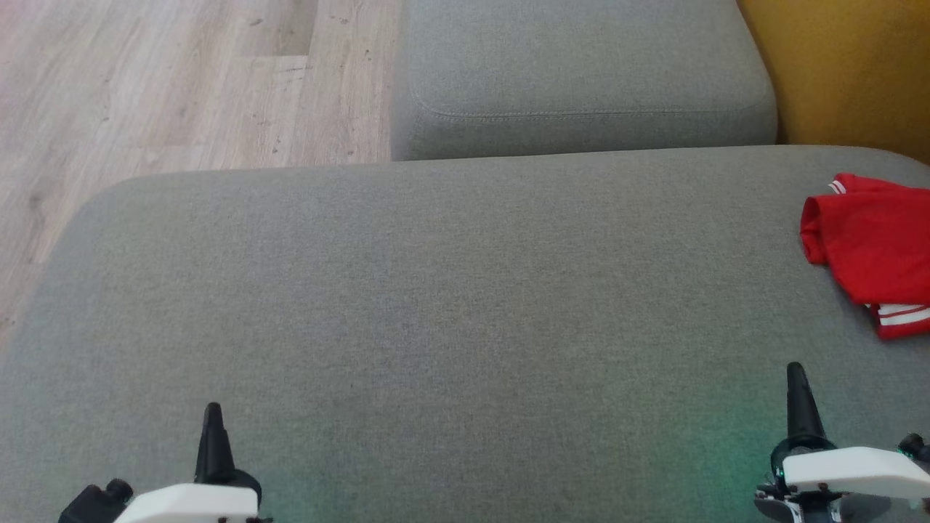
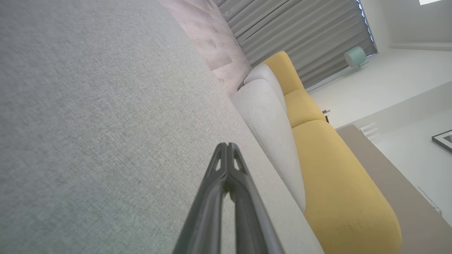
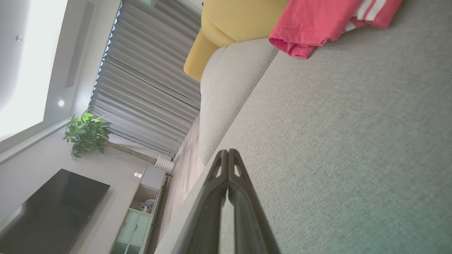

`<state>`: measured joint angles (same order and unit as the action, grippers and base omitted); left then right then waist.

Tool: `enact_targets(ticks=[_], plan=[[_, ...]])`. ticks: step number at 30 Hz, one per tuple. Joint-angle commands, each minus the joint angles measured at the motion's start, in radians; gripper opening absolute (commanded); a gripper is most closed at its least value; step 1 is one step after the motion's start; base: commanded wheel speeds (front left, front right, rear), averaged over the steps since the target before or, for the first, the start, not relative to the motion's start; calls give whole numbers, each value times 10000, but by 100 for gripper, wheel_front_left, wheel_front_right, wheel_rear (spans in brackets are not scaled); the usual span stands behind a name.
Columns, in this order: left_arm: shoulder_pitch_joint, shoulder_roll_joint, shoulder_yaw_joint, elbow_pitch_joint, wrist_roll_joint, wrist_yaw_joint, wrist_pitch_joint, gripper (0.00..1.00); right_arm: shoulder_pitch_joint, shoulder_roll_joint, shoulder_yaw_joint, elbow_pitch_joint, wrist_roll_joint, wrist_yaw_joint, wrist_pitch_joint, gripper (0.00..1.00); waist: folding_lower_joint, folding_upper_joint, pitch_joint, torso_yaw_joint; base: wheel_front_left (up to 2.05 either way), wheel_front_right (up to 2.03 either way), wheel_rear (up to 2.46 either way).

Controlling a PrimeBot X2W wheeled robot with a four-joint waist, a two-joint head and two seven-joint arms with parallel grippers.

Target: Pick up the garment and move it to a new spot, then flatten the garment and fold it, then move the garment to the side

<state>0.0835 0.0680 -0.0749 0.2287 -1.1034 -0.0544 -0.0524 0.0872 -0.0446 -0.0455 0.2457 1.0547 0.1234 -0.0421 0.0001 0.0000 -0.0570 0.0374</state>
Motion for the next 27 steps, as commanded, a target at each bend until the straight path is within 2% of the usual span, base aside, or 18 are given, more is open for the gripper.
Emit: enact_targets(ticks=[1,27], plan=[[-612,133,337,-236,-361,-108,73,0,-584,-204,70,-273,412,49,123,0,-1,0,26,-17,0,0,0],[-1357,117,1015,-12,-3304,-492,817,0,-1373,-216,-236,-126,3532,63,853,0,-1,0,364,-227,0,0,0]])
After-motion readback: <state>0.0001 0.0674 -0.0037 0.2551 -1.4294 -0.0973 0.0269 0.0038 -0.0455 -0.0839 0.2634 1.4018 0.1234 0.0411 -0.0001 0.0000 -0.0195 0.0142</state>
